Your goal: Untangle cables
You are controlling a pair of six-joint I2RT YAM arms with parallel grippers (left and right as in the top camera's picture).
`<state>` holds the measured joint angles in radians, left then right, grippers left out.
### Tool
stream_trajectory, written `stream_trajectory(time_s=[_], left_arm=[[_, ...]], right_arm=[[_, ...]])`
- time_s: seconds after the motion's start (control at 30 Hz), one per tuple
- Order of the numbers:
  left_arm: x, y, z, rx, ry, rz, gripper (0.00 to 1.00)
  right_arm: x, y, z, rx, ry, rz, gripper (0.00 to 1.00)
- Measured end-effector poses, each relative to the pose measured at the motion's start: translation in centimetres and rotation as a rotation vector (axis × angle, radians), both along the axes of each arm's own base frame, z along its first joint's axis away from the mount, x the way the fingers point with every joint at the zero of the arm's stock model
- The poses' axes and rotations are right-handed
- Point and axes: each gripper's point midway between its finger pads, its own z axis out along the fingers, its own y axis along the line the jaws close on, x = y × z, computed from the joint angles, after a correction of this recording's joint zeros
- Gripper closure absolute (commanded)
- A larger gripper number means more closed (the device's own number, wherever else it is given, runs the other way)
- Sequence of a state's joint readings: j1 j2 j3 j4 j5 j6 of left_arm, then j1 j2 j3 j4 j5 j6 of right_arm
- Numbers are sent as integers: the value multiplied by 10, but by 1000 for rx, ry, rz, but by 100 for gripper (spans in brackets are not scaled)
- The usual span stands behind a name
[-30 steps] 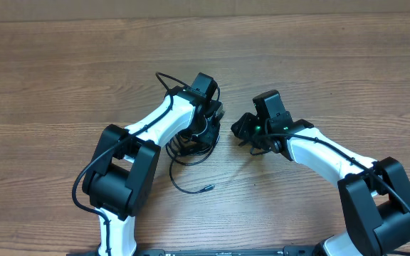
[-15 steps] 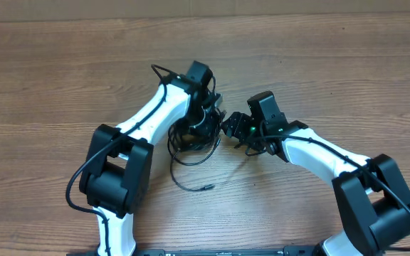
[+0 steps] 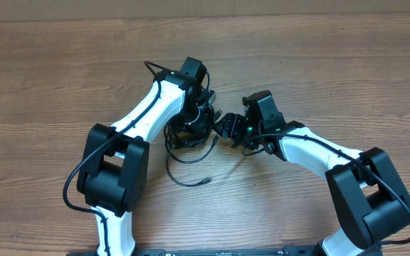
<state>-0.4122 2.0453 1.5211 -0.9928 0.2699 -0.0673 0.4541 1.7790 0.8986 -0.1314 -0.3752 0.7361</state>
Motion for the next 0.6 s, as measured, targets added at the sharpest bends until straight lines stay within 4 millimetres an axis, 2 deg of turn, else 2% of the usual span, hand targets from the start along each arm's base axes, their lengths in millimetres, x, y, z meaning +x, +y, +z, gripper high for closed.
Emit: stream_trajectory(time_s=[0.2,0.47,0.6], left_arm=[[1,3,-1,16,-4,1,96],[-5,-16,5,-95,31,-6,96],[-6,-18,7,-118,40,-5,96]], right_arm=[[-3,7,4,30,-15,52,28],[-4,8,5,36,-18,64,29],[-2,5,4,19,-22,54,30]])
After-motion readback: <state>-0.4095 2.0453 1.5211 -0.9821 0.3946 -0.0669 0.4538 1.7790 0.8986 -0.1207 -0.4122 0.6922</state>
